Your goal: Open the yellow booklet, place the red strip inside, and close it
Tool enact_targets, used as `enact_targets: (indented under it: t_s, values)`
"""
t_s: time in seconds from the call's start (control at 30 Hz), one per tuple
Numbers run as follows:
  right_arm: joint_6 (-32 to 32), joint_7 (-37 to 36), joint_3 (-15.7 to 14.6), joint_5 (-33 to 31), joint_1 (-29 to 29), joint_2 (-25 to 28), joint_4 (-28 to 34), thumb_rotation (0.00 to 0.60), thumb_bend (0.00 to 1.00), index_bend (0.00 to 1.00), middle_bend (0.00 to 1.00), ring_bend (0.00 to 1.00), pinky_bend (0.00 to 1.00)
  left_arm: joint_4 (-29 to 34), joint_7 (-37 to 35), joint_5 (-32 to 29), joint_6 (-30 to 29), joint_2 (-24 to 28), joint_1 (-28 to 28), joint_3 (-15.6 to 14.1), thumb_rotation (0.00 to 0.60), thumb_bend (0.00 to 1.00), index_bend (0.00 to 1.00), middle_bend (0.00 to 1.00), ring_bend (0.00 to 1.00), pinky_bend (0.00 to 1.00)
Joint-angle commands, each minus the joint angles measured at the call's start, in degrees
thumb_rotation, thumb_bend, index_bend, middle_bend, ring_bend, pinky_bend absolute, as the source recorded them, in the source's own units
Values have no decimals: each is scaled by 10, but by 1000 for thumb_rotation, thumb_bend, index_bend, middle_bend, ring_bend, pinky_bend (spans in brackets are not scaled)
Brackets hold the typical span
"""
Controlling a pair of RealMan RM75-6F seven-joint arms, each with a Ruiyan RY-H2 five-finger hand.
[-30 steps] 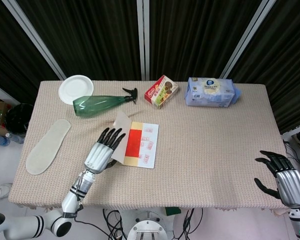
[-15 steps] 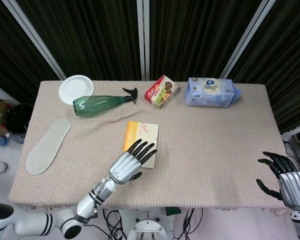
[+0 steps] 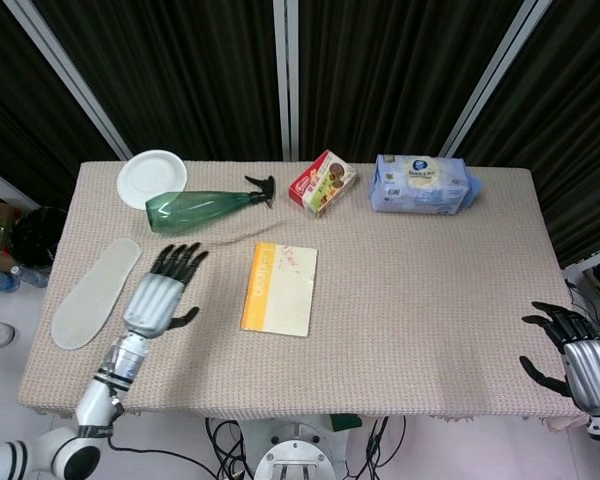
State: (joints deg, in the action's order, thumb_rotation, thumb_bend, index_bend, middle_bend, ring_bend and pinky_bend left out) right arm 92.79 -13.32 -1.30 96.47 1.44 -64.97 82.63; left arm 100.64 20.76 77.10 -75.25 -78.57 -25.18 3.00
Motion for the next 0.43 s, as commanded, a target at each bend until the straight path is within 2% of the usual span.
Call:
enact_targets:
  t_s: [0.03, 0.27, 0.43]
  values:
    - [-4, 1, 1, 0, 3, 1, -2, 600, 217, 326, 164, 175, 228, 2, -60, -11, -62, 73, 70, -24, 600, 218, 46, 0, 0, 45]
    - [-3, 10, -1, 10, 6, 0, -10, 600, 220, 311, 159, 163, 219, -46, -131, 42, -155, 122, 172, -84, 600, 218, 46, 0, 0, 45]
    - [-8, 14, -8, 15, 6, -5, -12, 600, 221, 309, 158, 163, 219, -89, -156, 83, -209, 121, 225, -111, 600, 218, 47, 0, 0, 45]
